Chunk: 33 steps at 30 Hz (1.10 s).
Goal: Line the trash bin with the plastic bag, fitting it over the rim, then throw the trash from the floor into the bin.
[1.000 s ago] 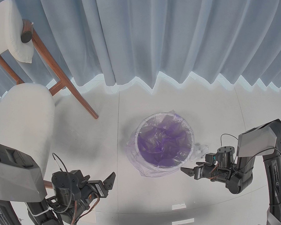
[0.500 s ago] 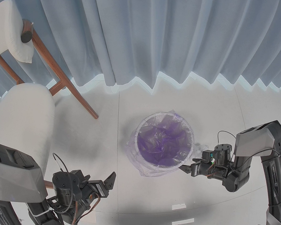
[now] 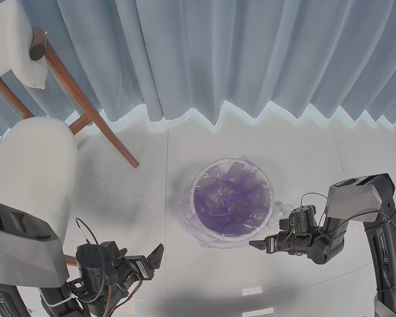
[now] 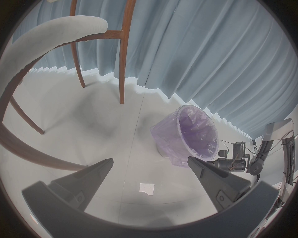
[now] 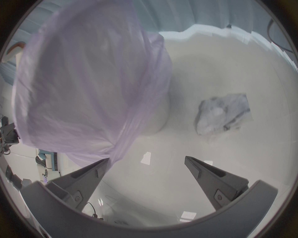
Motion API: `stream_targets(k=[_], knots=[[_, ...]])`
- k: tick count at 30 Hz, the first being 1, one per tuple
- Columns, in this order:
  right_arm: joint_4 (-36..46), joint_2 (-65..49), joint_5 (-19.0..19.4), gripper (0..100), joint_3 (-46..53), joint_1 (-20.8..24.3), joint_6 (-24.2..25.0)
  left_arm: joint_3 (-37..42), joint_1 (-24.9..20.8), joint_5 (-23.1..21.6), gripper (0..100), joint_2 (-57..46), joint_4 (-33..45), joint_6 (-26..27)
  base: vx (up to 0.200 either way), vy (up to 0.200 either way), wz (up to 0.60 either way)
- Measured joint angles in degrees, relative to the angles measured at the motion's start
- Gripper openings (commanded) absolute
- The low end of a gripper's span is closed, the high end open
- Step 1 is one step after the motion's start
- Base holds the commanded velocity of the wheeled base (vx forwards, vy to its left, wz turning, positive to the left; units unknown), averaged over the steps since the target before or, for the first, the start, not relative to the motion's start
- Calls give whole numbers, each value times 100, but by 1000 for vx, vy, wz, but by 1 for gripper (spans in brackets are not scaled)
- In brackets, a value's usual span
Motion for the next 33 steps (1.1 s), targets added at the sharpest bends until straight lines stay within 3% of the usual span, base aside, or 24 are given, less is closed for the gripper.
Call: stream_targets(k=[5,16,20,25,33], knots=[[962,-69,-52,100,-394,-13,30,6,-23,9,100,0,2,-1,0,0,0],[4287,-227,-244,100,-1707,-26,57,12,-41,13,100,9,0,-6,0,0,0],[5149,-246,-283,100,-2221,-26,68,17,-41,20,100,22,0,-9,0,0,0],[5244,-273,-518,100,-2511,-26,112,12,-39,38,100,35,0,-11,0,0,0],[3918,-533,-729,100,-1869,-28,395,17,-34,143,100,35,0,-13,0,0,0]])
